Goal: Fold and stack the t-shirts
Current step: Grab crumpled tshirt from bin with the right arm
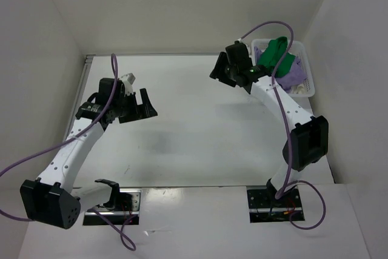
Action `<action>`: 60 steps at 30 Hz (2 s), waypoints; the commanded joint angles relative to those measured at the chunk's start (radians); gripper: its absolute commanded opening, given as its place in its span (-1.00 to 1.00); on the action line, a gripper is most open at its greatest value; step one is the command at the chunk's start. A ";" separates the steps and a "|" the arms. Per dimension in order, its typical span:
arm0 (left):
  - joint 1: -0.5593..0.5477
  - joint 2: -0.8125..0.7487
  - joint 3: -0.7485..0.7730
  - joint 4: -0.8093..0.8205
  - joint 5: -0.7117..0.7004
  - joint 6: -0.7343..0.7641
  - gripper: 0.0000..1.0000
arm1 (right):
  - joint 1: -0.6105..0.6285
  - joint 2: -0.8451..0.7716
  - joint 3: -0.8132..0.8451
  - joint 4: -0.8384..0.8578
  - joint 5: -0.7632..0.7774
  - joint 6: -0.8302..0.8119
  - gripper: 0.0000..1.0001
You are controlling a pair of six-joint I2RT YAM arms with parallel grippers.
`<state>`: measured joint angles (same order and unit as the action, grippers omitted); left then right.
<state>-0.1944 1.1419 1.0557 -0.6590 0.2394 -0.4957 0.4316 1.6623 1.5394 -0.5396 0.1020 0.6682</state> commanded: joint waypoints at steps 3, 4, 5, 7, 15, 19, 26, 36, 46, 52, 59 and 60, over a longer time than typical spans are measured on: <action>0.000 -0.067 0.010 0.041 0.047 0.042 1.00 | -0.068 -0.006 0.074 -0.016 0.024 -0.013 0.15; 0.000 -0.067 0.001 0.058 0.073 0.042 1.00 | -0.098 -0.006 0.083 -0.016 0.024 -0.013 -0.08; 0.000 -0.082 -0.011 0.071 0.104 0.052 1.00 | -0.112 -0.006 0.096 -0.016 0.024 -0.013 -0.23; 0.000 -0.091 -0.020 0.093 0.140 0.034 1.00 | -0.149 -0.006 0.117 -0.016 0.045 -0.013 -0.66; 0.000 -0.132 -0.071 0.145 0.161 -0.001 -0.66 | -0.318 0.106 0.249 -0.016 0.119 -0.042 -0.97; 0.000 -0.163 -0.108 0.154 0.160 -0.010 -0.74 | -0.370 0.239 0.385 -0.048 0.163 -0.042 -0.45; -0.010 -0.183 -0.152 0.153 0.182 -0.010 -0.01 | -0.449 0.323 0.415 -0.071 0.241 -0.064 -0.03; -0.039 -0.165 -0.161 0.164 0.192 -0.010 0.46 | -0.490 0.439 0.517 -0.112 0.249 -0.094 0.14; -0.039 -0.146 -0.171 0.164 0.192 -0.029 0.38 | -0.490 0.582 0.692 -0.158 0.203 -0.124 0.02; -0.039 -0.146 -0.162 0.164 0.173 -0.038 0.21 | -0.490 0.583 0.726 -0.143 0.171 -0.133 -0.59; -0.039 -0.166 -0.161 0.164 0.152 -0.058 0.19 | -0.499 0.542 0.733 -0.148 0.162 -0.133 -0.99; -0.039 -0.166 -0.161 0.164 0.152 -0.058 0.19 | -0.499 0.519 0.713 -0.116 0.162 -0.124 -0.99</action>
<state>-0.2306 0.9970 0.8917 -0.5293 0.3977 -0.5323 -0.0654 2.2536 2.2383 -0.6834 0.2684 0.5488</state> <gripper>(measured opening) 0.596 0.014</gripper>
